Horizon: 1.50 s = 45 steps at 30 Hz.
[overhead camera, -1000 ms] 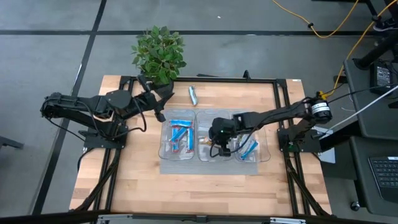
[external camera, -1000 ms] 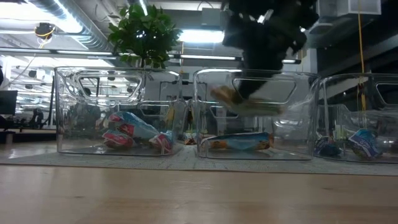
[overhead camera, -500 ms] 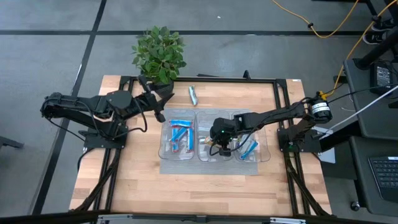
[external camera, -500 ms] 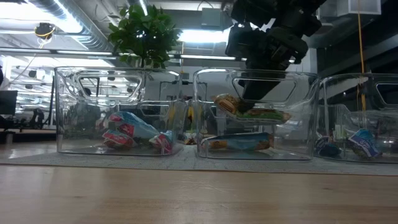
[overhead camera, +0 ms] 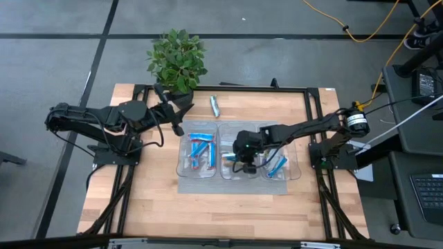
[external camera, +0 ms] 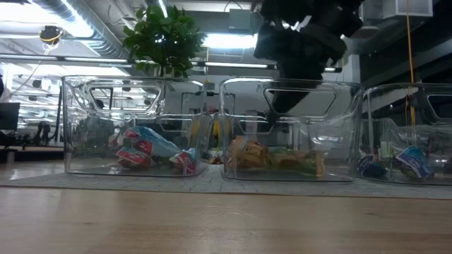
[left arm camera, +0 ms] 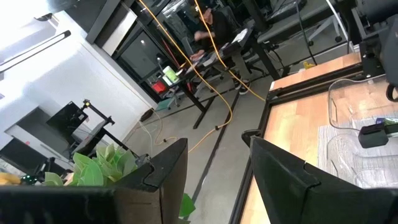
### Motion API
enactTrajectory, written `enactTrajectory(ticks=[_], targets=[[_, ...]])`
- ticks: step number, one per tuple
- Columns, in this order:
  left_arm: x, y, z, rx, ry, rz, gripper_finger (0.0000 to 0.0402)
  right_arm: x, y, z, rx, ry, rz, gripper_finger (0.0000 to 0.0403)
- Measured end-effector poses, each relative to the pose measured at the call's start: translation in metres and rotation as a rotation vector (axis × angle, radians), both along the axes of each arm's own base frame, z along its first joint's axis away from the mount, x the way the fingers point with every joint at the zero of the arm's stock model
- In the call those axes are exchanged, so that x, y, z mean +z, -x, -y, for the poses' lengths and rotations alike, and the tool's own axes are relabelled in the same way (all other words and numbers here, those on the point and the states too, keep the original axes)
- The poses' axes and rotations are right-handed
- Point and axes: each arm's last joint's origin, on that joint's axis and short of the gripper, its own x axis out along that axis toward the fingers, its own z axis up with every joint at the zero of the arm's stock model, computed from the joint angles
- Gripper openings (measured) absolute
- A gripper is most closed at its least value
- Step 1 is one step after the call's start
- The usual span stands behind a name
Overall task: Pick and place Granola Bars by type
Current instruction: Put the yellow granola bar into the middle transparent bin
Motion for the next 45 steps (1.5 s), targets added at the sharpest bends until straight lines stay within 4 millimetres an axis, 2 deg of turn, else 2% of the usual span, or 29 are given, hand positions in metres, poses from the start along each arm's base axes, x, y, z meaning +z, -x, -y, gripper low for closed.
enactTrajectory(ticks=[3, 7, 16, 22, 29, 38, 45], targets=[[0.000, 0.000, 0.000, 0.000, -0.002, -0.002, 0.0169, 0.014, -0.006, 0.000, 0.004, 0.002, 0.018, 0.0098], [0.000, 0.000, 0.000, 0.000, -0.002, -0.002, 0.0169, 0.042, -0.014, 0.000, 0.024, 0.034, 0.033, 0.0100], [0.000, 0.000, 0.000, 0.002, 0.016, 0.012, 0.0169, 0.107, -0.019, 0.007, -0.023, 0.240, 0.044, 0.0100], [0.000, 0.000, 0.000, 0.002, 0.018, 0.010, 0.0169, 0.133, -0.022, 0.021, -0.086, 0.252, 0.109, 0.0100], [0.000, 0.000, 0.000, 0.009, 0.017, 0.010, 0.0169, 0.142, -0.022, 0.056, -0.172, 0.233, 0.132, 0.0100], [0.000, 0.000, 0.000, 0.019, 0.016, 0.011, 0.0169, 0.145, -0.012, 0.124, -0.192, 0.177, 0.181, 0.0100], [0.000, 0.003, -0.003, 0.155, 0.005, 0.021, 0.0169, 0.150, -0.001, 0.166, -0.182, 0.211, 0.262, 0.0118]])
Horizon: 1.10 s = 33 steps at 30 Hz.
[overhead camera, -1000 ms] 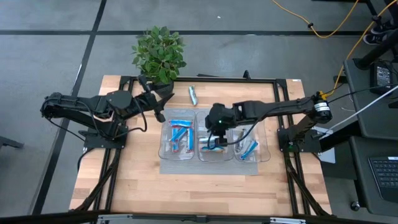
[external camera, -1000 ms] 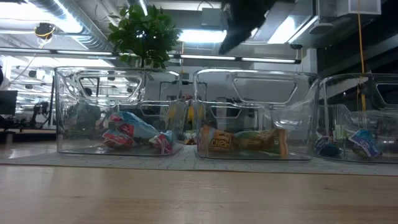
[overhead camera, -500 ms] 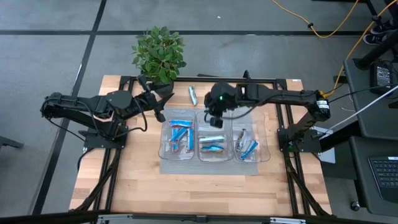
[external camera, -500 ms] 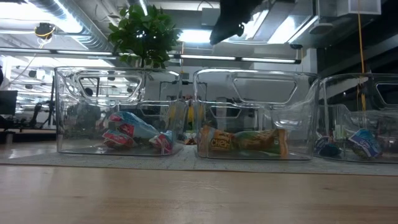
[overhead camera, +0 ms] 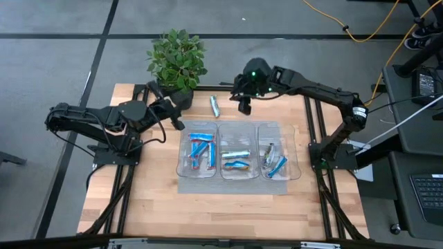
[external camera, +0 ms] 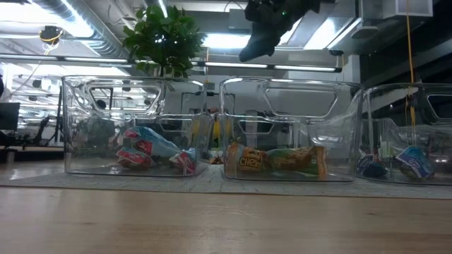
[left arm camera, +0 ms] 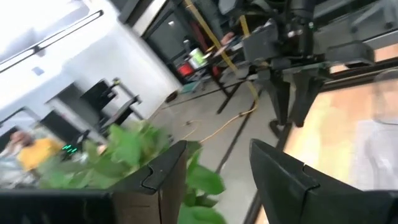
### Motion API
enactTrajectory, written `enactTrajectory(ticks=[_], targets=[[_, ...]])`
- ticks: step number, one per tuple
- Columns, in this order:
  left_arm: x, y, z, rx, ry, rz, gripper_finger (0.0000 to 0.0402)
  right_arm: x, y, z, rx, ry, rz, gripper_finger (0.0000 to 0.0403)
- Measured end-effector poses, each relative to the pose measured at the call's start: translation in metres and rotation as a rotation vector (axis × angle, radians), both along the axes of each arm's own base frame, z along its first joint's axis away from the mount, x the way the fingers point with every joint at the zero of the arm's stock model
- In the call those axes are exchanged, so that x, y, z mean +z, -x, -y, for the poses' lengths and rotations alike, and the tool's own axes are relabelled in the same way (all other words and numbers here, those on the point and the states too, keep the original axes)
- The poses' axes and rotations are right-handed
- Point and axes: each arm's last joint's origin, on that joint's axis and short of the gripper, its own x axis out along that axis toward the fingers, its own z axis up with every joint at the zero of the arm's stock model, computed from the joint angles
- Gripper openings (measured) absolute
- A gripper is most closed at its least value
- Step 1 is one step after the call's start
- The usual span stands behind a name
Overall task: Pick and place Granola Bars by type
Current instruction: Put the yellow granola bar into the middle transparent bin
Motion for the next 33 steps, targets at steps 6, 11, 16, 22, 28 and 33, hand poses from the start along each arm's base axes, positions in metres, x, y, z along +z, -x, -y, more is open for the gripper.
enactTrajectory(ticks=[6, 11, 16, 22, 28, 33], targets=[[0.000, 0.002, -0.002, 0.084, 0.001, 0.012, 0.0169, -0.001, 0.003, 0.028, -0.037, 0.027, 0.058, 0.0183], [0.000, 0.002, -0.002, 0.114, -0.003, 0.012, 0.0169, -0.001, -0.014, 0.049, -0.063, 0.034, 0.070, 0.0232], [0.000, 0.003, -0.003, 0.149, -0.006, 0.013, 0.0169, -0.002, -0.044, 0.072, -0.075, 0.031, 0.069, 0.0249], [0.000, 0.004, -0.004, 0.186, -0.010, 0.014, 0.0169, -0.020, -0.077, 0.094, -0.139, -0.061, 0.033, 0.0245], [0.001, 0.004, -0.004, 0.200, -0.012, 0.014, 0.0169, -0.059, -0.095, 0.104, -0.195, -0.158, -0.062, 0.0244], [0.001, 0.004, -0.004, 0.200, -0.012, 0.013, 0.0169, -0.088, -0.103, 0.107, -0.198, -0.192, -0.138, 0.0244]])
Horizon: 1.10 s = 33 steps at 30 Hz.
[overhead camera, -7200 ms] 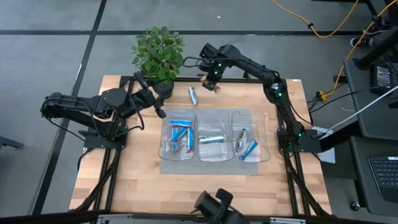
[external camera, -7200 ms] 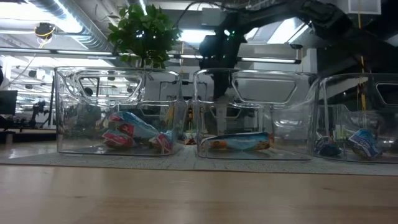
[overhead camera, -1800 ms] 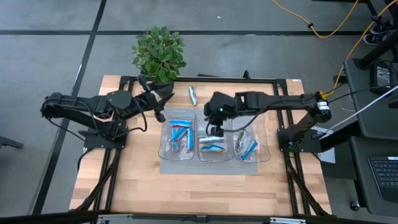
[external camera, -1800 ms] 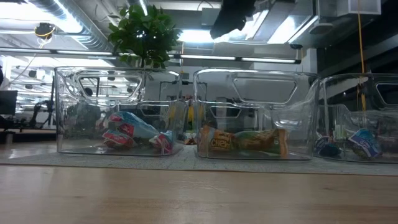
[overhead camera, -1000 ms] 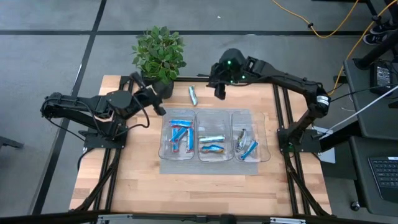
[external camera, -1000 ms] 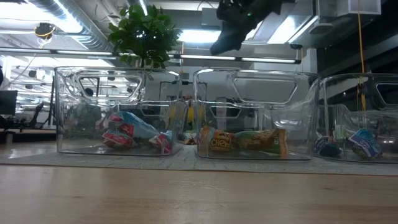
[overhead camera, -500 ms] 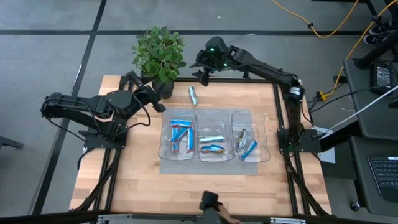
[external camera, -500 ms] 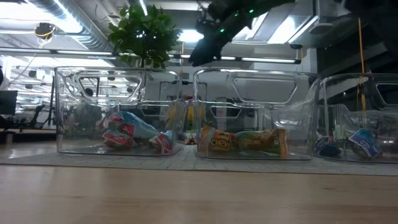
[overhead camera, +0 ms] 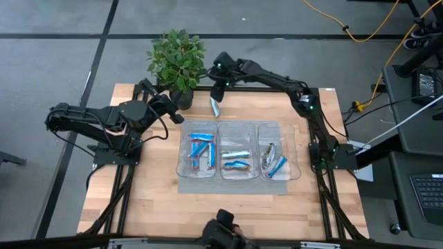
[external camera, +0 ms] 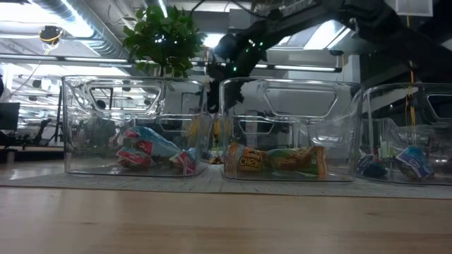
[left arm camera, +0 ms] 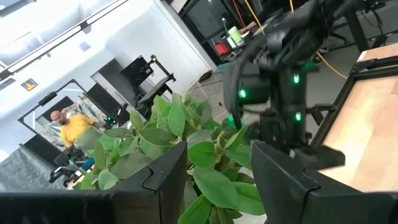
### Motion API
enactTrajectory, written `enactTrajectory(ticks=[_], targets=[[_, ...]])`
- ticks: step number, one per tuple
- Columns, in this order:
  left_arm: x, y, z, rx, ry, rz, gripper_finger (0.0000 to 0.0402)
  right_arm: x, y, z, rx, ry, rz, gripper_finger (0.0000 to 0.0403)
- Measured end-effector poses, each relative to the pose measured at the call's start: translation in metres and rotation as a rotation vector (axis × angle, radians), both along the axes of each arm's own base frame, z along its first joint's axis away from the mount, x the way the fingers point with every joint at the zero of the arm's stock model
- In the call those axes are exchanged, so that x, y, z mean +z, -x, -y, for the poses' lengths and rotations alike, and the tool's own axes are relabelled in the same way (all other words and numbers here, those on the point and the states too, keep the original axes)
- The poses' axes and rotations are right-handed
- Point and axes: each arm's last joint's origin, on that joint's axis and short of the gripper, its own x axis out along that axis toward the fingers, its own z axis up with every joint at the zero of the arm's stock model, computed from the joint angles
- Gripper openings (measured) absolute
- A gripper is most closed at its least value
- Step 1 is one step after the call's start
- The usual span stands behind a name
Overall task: Pick and place Granola Bars by type
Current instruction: Put the yellow granola bar into the middle transparent bin
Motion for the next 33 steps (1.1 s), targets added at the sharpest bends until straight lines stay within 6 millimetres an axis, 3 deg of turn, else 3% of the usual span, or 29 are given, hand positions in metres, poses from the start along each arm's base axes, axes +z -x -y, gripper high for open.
enactTrajectory(ticks=[16, 33], targets=[[0.000, 0.000, 0.000, 0.000, 0.000, 0.000, 0.0169, -0.087, -0.010, 0.006, -0.024, -0.148, -0.221, 0.0244], [0.000, 0.000, 0.000, 0.000, 0.000, 0.000, 0.0169, -0.093, -0.015, -0.004, -0.010, -0.246, -0.199, 0.0244]])
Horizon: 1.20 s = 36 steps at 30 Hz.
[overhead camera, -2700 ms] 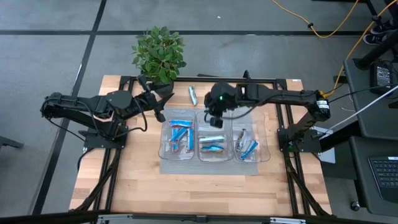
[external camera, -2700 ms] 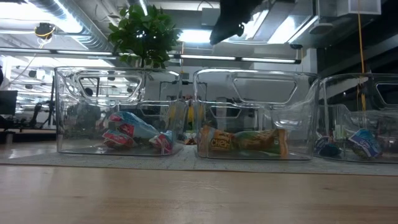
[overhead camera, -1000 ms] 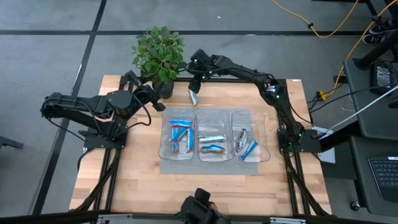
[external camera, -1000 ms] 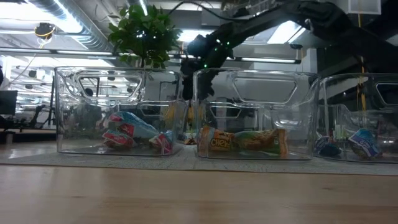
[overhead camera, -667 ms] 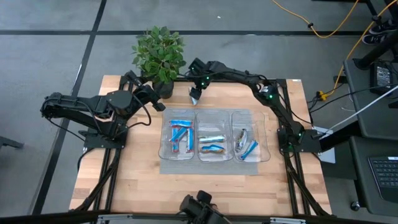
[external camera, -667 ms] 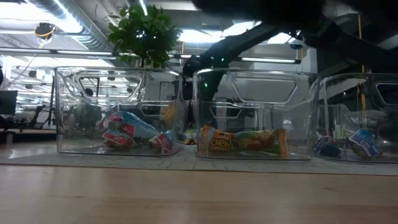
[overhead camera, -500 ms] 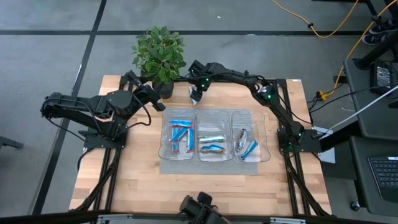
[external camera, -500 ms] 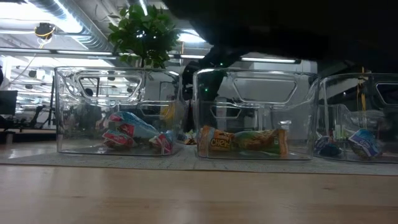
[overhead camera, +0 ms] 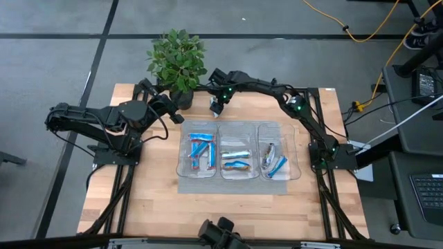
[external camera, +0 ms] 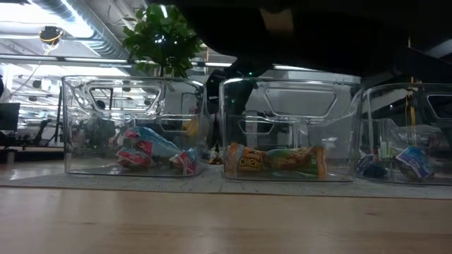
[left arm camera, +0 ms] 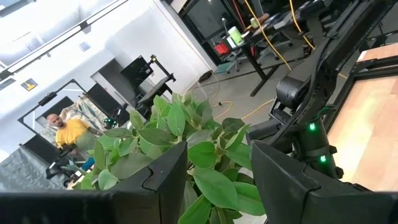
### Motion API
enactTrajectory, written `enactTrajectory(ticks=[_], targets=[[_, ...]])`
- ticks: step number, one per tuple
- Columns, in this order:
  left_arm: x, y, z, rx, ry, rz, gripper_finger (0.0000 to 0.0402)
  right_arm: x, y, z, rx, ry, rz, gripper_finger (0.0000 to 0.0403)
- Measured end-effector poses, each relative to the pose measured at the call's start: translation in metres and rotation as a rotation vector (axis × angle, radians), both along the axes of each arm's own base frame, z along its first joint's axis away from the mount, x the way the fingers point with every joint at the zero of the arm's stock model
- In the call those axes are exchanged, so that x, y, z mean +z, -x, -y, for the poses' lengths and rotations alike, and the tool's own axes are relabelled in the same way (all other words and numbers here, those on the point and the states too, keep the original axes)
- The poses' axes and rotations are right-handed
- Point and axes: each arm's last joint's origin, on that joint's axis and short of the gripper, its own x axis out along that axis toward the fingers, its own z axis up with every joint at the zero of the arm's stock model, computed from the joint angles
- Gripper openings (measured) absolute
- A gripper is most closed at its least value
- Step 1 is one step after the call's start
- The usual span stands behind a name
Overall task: Pick and place Granola Bars by type
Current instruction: Put the yellow granola bar into the middle transparent bin
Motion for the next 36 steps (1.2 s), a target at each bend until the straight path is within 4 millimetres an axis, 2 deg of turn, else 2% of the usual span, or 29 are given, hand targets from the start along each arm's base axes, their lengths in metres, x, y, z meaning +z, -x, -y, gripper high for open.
enactTrajectory(ticks=[10, 17, 24, 27, 33, 36], targets=[[0.000, 0.000, 0.000, 0.000, 0.000, 0.000, 0.0169, 0.000, -0.001, 0.000, -0.057, 0.012, -0.018, 0.0244], [0.000, 0.000, 0.000, 0.000, -0.004, -0.007, 0.0169, -0.018, -0.002, -0.004, -0.061, 0.008, -0.088, 0.0244], [0.000, 0.000, 0.000, 0.001, -0.010, -0.016, 0.0169, -0.019, -0.001, -0.003, -0.056, 0.000, -0.087, 0.0241], [0.000, 0.000, -0.001, 0.002, -0.010, -0.016, 0.0169, -0.019, -0.001, -0.003, -0.057, 0.005, -0.092, 0.0223], [0.000, 0.000, -0.004, 0.015, -0.010, -0.017, 0.0169, -0.019, 0.001, 0.001, -0.049, 0.020, -0.095, 0.0150], [0.000, 0.000, -0.005, 0.024, -0.010, -0.017, 0.0169, -0.019, 0.001, 0.001, -0.036, 0.034, -0.098, 0.0140]])
